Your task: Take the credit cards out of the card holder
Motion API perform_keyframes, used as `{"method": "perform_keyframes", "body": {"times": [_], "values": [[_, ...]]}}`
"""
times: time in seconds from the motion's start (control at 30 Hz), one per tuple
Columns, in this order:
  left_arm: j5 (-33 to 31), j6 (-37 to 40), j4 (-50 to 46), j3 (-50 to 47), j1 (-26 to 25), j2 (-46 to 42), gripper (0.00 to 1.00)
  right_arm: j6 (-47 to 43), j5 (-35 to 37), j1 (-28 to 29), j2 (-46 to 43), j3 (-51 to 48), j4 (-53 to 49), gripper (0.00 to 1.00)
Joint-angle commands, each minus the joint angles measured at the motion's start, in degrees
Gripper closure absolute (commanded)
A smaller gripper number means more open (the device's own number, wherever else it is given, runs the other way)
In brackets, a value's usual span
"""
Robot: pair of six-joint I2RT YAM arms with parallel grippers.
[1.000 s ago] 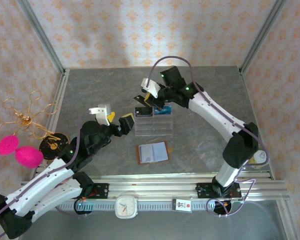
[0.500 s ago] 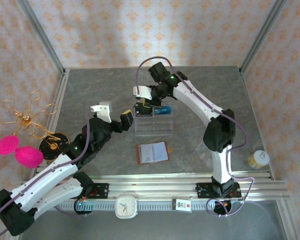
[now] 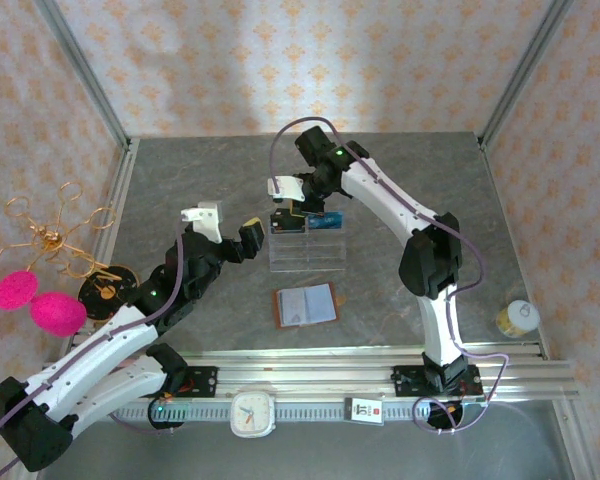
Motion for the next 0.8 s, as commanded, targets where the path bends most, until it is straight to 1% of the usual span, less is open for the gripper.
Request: {"method": "perform_keyframes", "body": {"times": [0.0,0.43,0.5,0.57,0.63,0.7,0.77], "values": [[1.0,0.6,1.3,0.4,0.9,0.1,0.01,0.1,1.3,-0.4,0.4,-0.9,0.7,1.00],[4.3,-0.1,2.1,0.4,2.0,1.1,0.01,3.1,1.2,-0.3,-0.1,-3.9,4.5,1.00],[4.4,-0.4,2.3,0.3,2.0,1.0,0.01,4.2,1.4,-0.2,-0.3,-4.4,6.1,0.94],[4.3,-0.5,2.1,0.3,2.0,1.0,0.01,5.6,1.2,-0.2,-0.4,-4.6,7.9,0.84],[4.3,-0.8,2.3,0.1,2.0,0.8,0.01,7.0,0.8,-0.1,-0.6,-4.5,9.4,0.79],[4.9,-0.9,3.0,-0.3,2.0,0.3,0.01,9.2,0.2,-0.2,-0.9,-4.1,11.5,0.70],[5.3,-1.5,4.0,-1.1,2.0,-0.4,0.01,11.3,-1.3,-0.2,-1.6,-3.5,13.1,0.66]]}}
